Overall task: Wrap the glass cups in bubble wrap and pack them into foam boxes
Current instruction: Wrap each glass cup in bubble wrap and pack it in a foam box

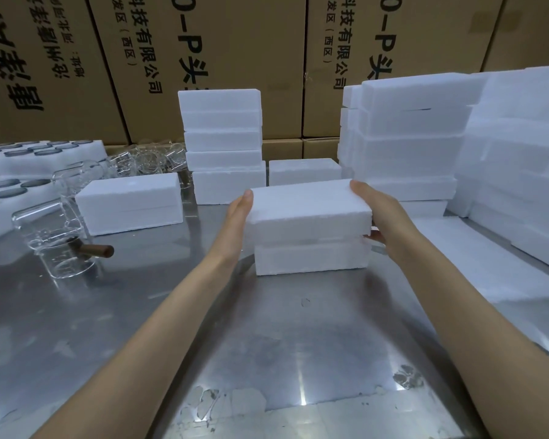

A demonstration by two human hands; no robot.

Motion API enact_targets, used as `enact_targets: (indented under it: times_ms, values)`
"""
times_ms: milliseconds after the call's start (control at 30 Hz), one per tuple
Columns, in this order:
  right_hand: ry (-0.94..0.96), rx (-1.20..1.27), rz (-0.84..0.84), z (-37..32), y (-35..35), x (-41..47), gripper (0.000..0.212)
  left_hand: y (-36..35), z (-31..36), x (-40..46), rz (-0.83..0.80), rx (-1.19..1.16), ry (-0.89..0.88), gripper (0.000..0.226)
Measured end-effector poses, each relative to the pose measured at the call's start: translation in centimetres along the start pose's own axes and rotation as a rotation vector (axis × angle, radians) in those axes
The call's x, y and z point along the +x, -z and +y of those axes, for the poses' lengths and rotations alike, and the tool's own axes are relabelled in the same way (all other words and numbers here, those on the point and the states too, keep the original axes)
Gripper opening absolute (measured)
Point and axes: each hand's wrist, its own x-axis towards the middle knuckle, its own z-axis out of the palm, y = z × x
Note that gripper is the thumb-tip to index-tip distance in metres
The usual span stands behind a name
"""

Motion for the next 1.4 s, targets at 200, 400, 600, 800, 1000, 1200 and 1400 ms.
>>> enact_targets:
  times_ms: [200, 400, 600, 800, 1000, 1200, 1400]
  values:
    - [-0.052, 0.047, -0.013, 0.7, 0.0, 0.5, 0.032, -0.7, -0.3, 0.1, 0.044, -0.021, 0.019, 0.036]
    - [-0.103, 0.047, -0.014, 1.2, 0.2, 1.1, 0.031, -1.5, -0.2, 0.2, 0.075, -0.119, 0.073, 0.025]
    - [-0.130, 0.052, -0.084, 1.8, 0.8, 1.7, 0.026, -2.2, -0.3, 0.4, 0.158, -0.086, 0.141, 0.025]
    - [-0.152, 0.147, -0.147, 2.3, 1.0, 1.5, 0.019, -2.0, -0.4, -0.1, 0.098, -0.126, 0.180, 0.027]
    - [-0.186, 0.135, -0.201, 2.1, 0.7, 0.9, 0.033, -1.5, -0.6, -0.2, 0.062, -0.173, 0.250, 0.024]
    - [-0.243, 0.238, -0.223, 2.0, 0.5, 0.7, 0.027, -1.6, -0.6, -0.2, 0.054, -0.161, 0.233, 0.026]
    - [-0.216, 0.159, -0.118, 1.8, 0.6, 0.4, 0.038, -1.8, -0.1, -0.5, 0.088, -0.050, 0.205, 0.031]
